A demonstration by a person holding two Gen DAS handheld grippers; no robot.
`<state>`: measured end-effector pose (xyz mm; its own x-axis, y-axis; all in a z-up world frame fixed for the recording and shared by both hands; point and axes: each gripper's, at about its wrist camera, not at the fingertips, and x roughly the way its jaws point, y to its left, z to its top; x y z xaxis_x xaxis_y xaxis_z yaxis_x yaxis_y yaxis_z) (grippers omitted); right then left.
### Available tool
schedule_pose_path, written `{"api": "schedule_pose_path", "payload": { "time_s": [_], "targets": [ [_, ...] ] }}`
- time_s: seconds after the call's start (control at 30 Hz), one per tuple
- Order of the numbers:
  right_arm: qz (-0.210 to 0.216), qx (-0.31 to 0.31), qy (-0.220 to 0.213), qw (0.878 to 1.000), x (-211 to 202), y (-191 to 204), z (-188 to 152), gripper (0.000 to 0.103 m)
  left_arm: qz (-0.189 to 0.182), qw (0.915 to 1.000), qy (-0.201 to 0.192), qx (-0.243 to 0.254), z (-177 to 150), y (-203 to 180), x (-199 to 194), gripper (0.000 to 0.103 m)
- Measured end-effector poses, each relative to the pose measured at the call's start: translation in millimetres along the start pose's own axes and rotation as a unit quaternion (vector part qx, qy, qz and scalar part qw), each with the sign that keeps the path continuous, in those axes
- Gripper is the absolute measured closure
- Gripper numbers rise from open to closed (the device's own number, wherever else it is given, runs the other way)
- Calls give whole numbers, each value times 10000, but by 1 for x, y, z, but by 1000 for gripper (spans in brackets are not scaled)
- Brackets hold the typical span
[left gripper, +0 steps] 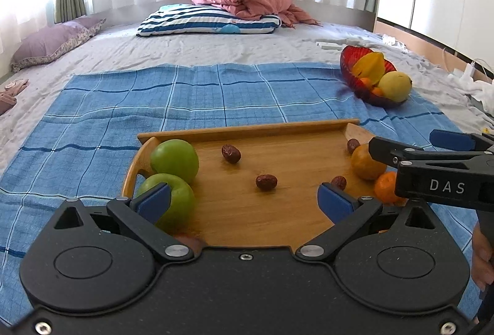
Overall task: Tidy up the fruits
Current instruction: 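Lift both open grippers up and back away from the tray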
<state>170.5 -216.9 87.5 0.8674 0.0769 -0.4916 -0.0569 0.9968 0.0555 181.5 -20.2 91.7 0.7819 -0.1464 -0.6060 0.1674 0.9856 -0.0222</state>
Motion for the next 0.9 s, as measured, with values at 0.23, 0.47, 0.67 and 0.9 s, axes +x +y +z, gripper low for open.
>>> {"api": "schedule_pose_path", "payload": {
  "time_s": [0.23,0.47,0.67,0.9],
  "targets": [
    [-35,-8,-190,9998,-15,4,-12,0,-48,10000,-76,-17,-14,0,-14,1],
    [-97,-19,-361,9993,-28,5,-23,0,-159,9998,-127,-87,-25,0,-25,1],
    [-140,-4,-480,9987,-36,6,-31,0,-153,9996,-205,-103,-34,0,-32,1],
    [-240,68,-624,9977,-41,4,-47,0,-77,9996,-237,-164,-52,2,-36,1]
  ]
}}
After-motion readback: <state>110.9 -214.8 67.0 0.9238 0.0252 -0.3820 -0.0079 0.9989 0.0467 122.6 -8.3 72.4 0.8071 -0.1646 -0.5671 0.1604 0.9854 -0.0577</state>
